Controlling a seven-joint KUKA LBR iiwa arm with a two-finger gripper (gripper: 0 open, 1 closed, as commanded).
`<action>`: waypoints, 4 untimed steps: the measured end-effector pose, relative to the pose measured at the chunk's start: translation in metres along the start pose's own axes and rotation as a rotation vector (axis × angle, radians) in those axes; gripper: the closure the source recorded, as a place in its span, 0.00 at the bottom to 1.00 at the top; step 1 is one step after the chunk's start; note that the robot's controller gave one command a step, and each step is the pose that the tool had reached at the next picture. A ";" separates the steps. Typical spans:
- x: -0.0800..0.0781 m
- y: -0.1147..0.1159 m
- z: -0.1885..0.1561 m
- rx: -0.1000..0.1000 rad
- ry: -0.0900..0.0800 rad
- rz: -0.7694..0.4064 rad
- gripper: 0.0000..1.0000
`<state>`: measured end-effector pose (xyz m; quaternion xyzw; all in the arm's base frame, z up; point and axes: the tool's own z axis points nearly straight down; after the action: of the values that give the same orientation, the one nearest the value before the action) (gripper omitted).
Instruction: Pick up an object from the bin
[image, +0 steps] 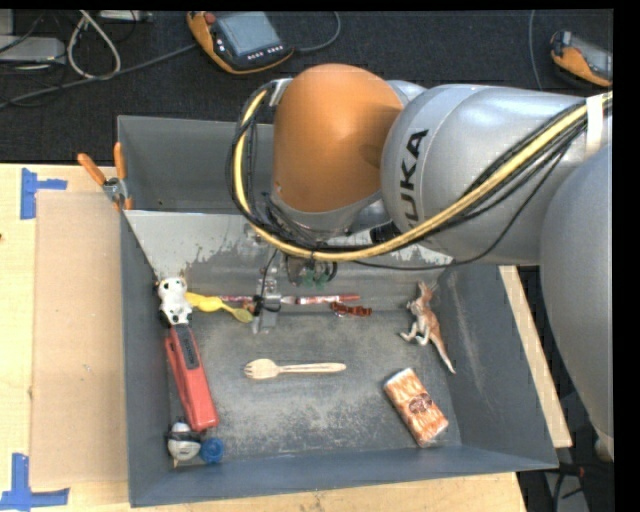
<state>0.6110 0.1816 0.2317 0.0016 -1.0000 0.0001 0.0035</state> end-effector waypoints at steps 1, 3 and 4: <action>-0.002 -0.001 -0.004 -0.001 -0.007 0.004 0.00; 0.054 -0.050 0.073 -0.004 -0.012 0.053 0.00; 0.048 -0.061 0.115 0.000 -0.001 -0.143 0.00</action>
Offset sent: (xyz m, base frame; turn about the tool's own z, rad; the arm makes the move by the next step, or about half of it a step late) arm -0.0366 -0.0576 -0.1617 -0.1458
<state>0.5619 0.1200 0.1168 0.0731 -0.9973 0.0000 0.0028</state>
